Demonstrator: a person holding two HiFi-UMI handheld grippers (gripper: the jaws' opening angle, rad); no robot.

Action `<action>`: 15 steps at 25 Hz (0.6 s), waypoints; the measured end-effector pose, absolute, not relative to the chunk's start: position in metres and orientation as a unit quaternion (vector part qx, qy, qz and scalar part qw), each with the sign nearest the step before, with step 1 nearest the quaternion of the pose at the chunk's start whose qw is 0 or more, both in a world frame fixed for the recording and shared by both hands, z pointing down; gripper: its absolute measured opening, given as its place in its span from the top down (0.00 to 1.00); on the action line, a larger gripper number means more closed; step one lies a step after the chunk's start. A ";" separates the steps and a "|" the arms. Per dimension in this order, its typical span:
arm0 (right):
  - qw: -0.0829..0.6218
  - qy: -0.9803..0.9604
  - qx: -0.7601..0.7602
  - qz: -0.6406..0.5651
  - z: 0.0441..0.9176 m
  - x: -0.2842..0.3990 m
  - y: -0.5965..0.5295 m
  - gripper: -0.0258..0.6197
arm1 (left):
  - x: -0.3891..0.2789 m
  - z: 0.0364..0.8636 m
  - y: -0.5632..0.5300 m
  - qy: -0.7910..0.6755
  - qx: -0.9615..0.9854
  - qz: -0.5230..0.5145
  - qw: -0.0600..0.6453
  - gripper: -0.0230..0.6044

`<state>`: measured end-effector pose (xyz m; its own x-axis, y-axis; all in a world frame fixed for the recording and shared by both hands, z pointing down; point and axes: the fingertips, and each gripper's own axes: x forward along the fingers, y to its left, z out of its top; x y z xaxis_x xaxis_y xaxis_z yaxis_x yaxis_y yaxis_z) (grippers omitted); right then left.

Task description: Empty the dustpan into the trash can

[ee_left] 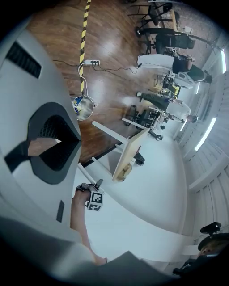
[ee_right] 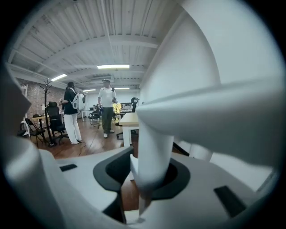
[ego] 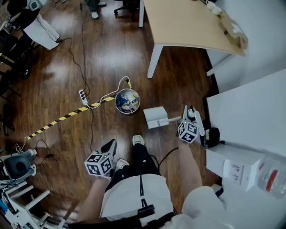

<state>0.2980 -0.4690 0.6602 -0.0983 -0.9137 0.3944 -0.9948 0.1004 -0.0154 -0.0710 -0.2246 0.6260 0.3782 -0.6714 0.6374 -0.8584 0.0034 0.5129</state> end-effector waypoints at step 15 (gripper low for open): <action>0.144 -0.632 0.723 0.239 0.719 0.329 -0.351 0.55 | -0.052 0.617 -0.239 -0.519 0.725 0.118 0.436 0.98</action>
<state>0.3290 -0.3513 0.7188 0.0871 -0.8452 0.5273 -0.9828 -0.1595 -0.0934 -0.0521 -0.2389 0.6174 0.4327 -0.6506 0.6240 -0.8563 -0.0801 0.5102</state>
